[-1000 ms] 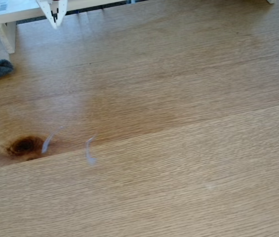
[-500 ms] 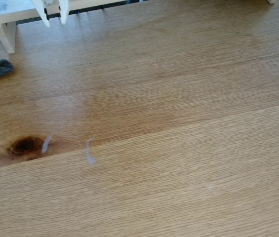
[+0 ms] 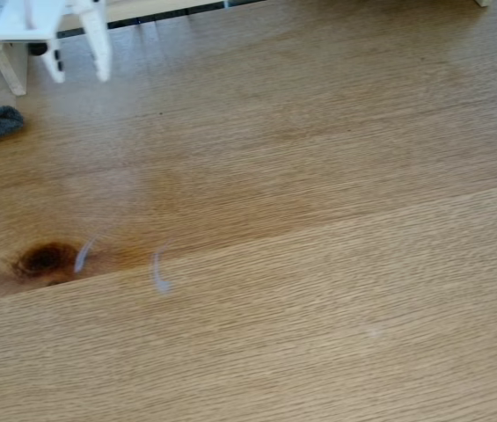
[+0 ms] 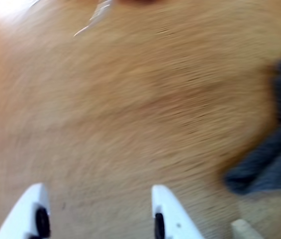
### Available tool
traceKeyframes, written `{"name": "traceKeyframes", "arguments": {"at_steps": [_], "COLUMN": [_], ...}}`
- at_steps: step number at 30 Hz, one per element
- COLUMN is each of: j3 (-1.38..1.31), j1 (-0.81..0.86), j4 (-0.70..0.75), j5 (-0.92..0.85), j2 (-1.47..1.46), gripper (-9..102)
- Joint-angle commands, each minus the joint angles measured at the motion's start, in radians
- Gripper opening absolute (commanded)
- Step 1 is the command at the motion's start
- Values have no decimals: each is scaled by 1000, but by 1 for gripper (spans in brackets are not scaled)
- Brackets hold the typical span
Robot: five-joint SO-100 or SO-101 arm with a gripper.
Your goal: Clean the area in front of the robot
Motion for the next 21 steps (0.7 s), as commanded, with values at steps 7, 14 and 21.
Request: {"name": "traceKeyframes", "arguments": {"at_steps": [7,14,21], "j3": [-456,-483,-488], "j1": [488,650,718], "j4": [-213,-420,-755], "j5": [-127,-373,-614], "j2": [-492,-756,-989], "gripper": [26,28,28]}}
